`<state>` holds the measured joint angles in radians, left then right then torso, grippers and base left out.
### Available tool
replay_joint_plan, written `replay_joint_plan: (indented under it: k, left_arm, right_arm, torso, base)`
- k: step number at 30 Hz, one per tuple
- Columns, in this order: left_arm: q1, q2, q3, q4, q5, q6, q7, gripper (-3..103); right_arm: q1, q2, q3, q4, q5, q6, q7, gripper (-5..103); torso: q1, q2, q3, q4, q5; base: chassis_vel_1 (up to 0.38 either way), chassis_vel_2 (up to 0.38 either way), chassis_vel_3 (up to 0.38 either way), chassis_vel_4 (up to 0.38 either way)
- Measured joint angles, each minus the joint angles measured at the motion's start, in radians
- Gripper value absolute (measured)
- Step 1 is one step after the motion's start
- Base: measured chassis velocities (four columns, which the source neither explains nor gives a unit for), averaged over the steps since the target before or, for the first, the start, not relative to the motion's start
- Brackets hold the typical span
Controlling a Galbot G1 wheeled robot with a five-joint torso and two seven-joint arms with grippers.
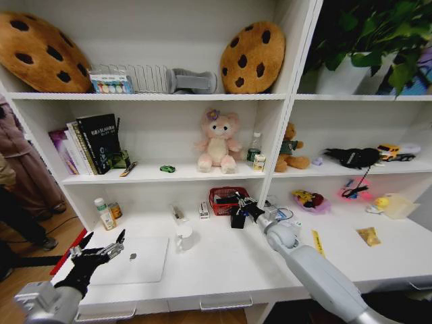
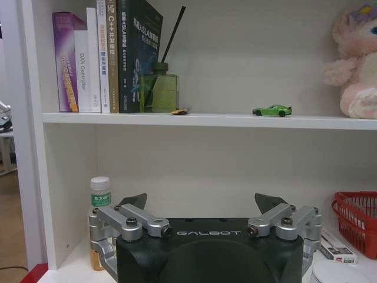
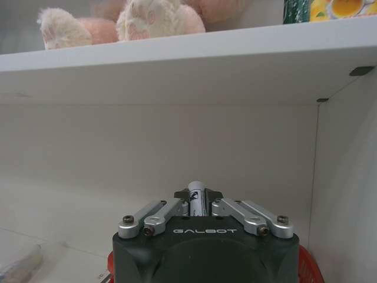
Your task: Organize the objects on the table.
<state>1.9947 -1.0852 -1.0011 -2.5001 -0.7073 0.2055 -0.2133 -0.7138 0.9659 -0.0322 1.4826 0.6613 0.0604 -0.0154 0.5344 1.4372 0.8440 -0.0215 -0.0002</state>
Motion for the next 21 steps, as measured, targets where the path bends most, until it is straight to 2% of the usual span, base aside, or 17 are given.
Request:
replay_joint_plan:
  k: [10,21]
  left_arm:
    - [0.000,0.000,0.000,0.000,0.000,0.000,0.000,100]
    - [0.000,0.000,0.000,0.000,0.000,0.000,0.000,100]
  right_arm:
    - [0.063,0.078,-0.048,-0.133,-0.079,0.077,0.010,13]
    - [0.072,0.132,-0.060,-0.222,-0.112,0.128,0.039,13]
  torso:
    - [0.000,0.000,0.000,0.0001,0.0002]
    - [0.000,0.000,0.000,-0.0001,0.0001]
  base:
    - [0.000,0.000,0.000,0.000]
    - [0.000,0.000,0.000,0.000]
